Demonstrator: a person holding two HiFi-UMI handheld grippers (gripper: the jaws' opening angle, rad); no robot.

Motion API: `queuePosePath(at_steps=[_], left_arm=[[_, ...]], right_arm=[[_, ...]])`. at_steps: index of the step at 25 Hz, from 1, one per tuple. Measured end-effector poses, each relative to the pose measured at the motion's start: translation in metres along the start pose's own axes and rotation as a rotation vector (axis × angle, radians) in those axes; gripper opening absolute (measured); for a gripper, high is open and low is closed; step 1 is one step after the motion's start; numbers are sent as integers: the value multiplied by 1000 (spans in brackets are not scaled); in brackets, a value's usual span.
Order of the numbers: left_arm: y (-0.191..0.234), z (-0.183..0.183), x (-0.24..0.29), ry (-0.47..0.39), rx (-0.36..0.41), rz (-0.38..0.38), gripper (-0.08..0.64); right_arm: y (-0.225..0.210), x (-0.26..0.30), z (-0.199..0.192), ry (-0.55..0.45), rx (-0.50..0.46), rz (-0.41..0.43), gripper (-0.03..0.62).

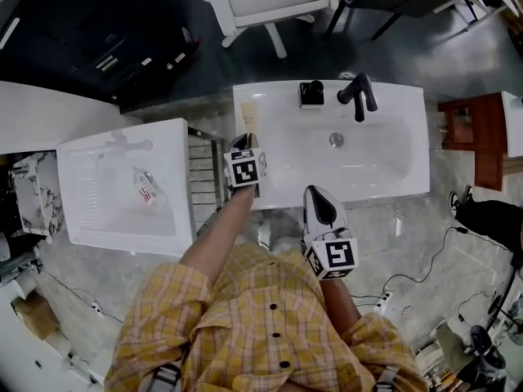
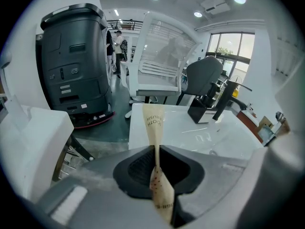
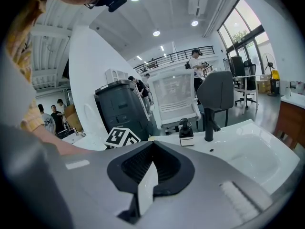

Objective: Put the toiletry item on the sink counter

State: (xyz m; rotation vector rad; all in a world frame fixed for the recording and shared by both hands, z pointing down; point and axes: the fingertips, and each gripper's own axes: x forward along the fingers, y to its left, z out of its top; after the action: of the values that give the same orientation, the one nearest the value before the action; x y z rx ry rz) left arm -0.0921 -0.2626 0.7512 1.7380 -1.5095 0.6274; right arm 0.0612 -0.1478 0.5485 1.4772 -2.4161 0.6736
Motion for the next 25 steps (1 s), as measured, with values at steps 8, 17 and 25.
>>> queuePosePath(at_steps=[8,17,25], left_arm=[[3,0,13,19,-5,13,38],[3,-4,16,36,-8,15,64],[-5,-5,22,48,-5,-10,165]], right_arm=[[-6,0,-5,10,7,-7,2],[-3,-2,-10,19,11,-7,2],[-7,-3,-8,15,5,-17,2]])
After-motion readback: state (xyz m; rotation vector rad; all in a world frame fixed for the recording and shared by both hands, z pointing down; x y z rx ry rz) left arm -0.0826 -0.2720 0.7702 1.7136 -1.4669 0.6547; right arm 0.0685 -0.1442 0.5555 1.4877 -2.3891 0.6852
